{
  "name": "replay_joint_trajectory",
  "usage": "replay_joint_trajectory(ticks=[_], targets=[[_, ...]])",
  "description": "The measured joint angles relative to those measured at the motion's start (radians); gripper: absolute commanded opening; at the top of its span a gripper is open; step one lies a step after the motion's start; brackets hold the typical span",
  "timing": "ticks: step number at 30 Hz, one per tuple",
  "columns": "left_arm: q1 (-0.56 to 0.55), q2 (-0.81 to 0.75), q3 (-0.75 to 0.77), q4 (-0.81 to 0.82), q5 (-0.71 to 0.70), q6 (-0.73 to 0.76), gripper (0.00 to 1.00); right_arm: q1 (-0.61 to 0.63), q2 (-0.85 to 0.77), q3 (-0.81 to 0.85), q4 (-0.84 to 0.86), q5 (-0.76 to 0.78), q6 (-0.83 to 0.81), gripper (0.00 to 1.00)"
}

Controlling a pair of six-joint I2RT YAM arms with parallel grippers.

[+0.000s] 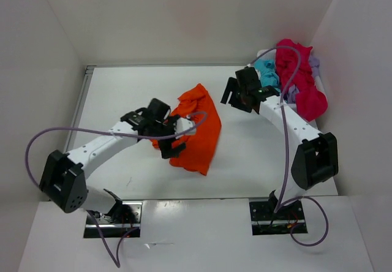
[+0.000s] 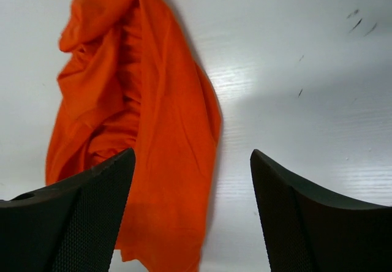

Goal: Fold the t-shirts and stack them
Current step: Move the tshirt to the center of the board, then flatten out the tshirt

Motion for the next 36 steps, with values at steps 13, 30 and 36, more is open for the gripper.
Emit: replay_joint_trajectory(ticks=[13, 30, 36], targets=[[-0.092, 0.259, -0.053, 0.169, 0.022, -0.206, 0.83, 0.0, 0.128, -0.122, 0.124, -0.116, 0.018, 0.78], [-0.09, 0.32, 0.014, 0.145, 0.049, -0.223, 0.0, 0.0, 0.175, -0.09, 0.14, -0.151, 0.004, 0.67], [-0.012, 0.086, -0.023, -0.006, -0.131, 0.015, 0.0, 0.01, 0.232, -0.047, 0.13, -0.156, -0.007, 0.67]])
